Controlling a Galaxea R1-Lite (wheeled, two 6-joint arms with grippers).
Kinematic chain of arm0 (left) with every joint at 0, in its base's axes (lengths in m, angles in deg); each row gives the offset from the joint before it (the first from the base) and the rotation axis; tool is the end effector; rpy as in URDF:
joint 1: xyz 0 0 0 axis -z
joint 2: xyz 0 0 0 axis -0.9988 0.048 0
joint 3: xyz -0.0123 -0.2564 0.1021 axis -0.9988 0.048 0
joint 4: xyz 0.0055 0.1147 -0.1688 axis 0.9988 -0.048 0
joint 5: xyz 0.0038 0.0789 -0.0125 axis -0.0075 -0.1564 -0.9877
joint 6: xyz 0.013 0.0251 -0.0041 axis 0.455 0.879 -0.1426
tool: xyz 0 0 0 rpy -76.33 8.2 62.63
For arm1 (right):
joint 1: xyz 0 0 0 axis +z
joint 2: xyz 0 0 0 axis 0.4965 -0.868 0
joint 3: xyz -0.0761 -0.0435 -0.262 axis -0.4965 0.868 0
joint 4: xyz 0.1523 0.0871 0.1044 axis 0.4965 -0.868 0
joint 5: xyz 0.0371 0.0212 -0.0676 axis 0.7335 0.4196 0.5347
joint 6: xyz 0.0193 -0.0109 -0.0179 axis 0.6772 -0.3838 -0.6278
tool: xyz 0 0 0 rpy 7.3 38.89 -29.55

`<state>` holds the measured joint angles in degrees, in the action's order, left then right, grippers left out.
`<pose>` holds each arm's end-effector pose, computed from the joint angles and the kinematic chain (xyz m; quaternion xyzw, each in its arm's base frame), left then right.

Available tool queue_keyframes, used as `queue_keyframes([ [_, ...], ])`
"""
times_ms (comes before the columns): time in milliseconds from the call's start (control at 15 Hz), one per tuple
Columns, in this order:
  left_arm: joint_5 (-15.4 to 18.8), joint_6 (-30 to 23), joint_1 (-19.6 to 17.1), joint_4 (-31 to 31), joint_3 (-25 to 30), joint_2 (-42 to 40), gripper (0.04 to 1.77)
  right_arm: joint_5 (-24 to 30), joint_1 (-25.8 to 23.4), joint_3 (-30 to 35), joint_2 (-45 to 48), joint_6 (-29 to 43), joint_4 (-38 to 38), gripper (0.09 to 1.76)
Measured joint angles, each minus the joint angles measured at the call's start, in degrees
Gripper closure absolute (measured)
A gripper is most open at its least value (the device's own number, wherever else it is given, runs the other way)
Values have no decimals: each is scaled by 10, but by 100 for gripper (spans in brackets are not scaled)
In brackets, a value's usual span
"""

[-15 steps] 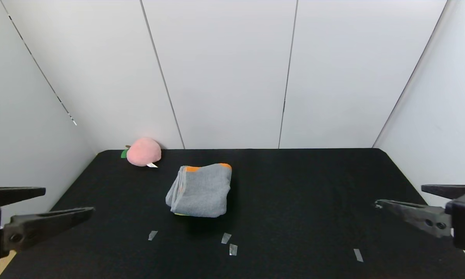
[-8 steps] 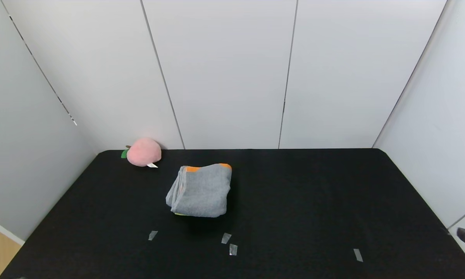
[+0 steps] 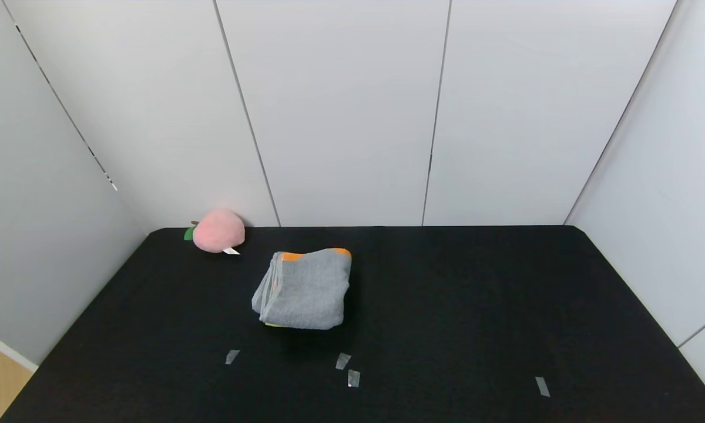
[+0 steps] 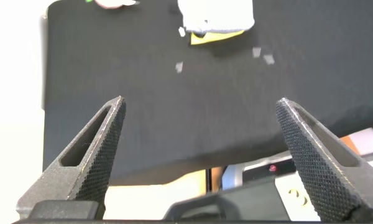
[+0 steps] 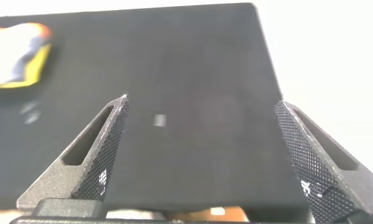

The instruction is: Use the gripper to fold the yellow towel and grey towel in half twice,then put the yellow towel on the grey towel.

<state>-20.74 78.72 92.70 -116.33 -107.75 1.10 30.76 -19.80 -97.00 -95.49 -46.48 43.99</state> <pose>-0.0232 0.0004 0.2306 0.0552 0.1579 -0.0865 0.9821 0.0263 -0.0010 0.1985 0.0450 0.1033 -0.0180 0.9935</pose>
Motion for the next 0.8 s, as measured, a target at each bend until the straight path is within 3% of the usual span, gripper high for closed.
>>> queue_keyframes([
  [267, 4, -6, -6, -48, -7, -55, 9, 3, -70, -8, 80, -23, -48, 15],
  [533, 5, -6, -1, -56, -30, -66, 9, 28, -96, 27, 170, -89, -50, 15],
  [800, 15, -2, -55, -59, -50, -80, 9, 32, -103, 52, 227, -112, -46, 15],
])
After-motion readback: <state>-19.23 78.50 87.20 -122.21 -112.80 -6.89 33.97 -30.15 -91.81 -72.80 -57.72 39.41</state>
